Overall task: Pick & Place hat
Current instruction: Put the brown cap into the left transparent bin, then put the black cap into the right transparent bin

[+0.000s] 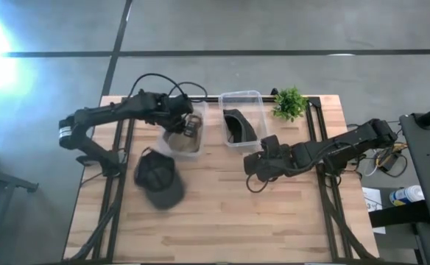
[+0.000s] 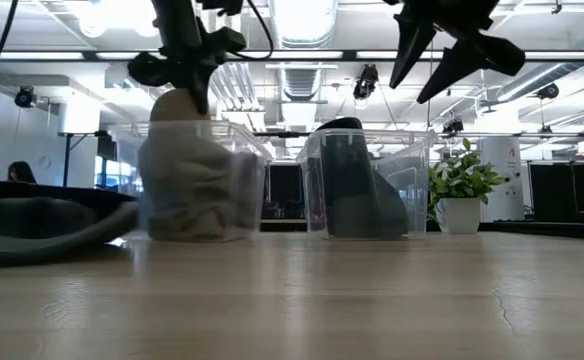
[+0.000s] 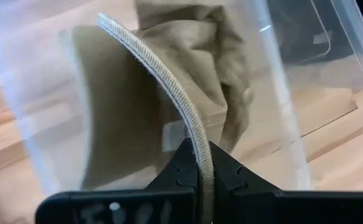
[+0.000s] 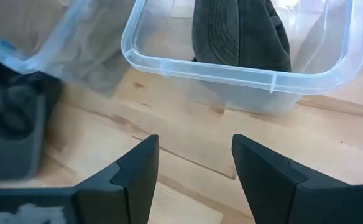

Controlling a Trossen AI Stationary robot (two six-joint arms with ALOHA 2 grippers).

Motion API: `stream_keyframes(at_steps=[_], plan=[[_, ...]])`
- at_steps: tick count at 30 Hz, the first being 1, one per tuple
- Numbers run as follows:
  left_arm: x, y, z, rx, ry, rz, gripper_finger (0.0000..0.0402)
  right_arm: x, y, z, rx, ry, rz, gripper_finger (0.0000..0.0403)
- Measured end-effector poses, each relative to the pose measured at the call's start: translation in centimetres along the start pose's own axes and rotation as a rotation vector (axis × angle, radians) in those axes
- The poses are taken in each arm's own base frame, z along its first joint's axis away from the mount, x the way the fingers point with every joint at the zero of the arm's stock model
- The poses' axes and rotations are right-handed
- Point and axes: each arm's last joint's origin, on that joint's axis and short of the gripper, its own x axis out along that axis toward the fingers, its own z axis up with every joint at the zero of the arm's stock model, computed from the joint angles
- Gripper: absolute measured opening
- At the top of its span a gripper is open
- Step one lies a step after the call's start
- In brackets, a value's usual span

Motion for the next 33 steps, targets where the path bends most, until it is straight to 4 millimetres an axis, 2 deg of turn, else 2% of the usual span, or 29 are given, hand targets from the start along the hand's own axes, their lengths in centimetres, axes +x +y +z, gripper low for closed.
stream_keyframes(at_steps=[5,12,16,19,25,29,33], plan=[[1.6,-1.3,1.1,-0.021,-0.075,-0.031,0.0009,0.3,-0.2,-0.2,-0.008,0.000,-0.008,0.0201],[5.5,-2.6,2.0,0.061,-0.133,0.098,0.0010,0.5,-0.4,-0.4,-0.015,0.001,-0.017,0.0201],[5.7,-2.9,2.3,0.090,-0.147,0.093,0.0028,0.5,-0.4,-0.4,-0.016,0.002,-0.017,0.0201],[4.5,-2.8,2.3,0.136,-0.168,0.075,0.0057,0.5,-0.4,-0.4,-0.016,0.003,-0.017,0.0201],[0.6,-2.1,2.4,0.140,-0.219,0.029,0.0117,0.5,-0.4,-0.4,-0.020,0.003,-0.017,0.0201],[-3.4,-1.4,2.0,0.134,-0.280,-0.047,0.0147,0.5,-0.4,-0.4,-0.019,0.003,-0.017,0.0201],[-7.1,-0.3,0.3,0.184,-0.254,-0.148,0.0161,0.5,-0.4,-0.4,-0.018,0.018,-0.012,0.0201]])
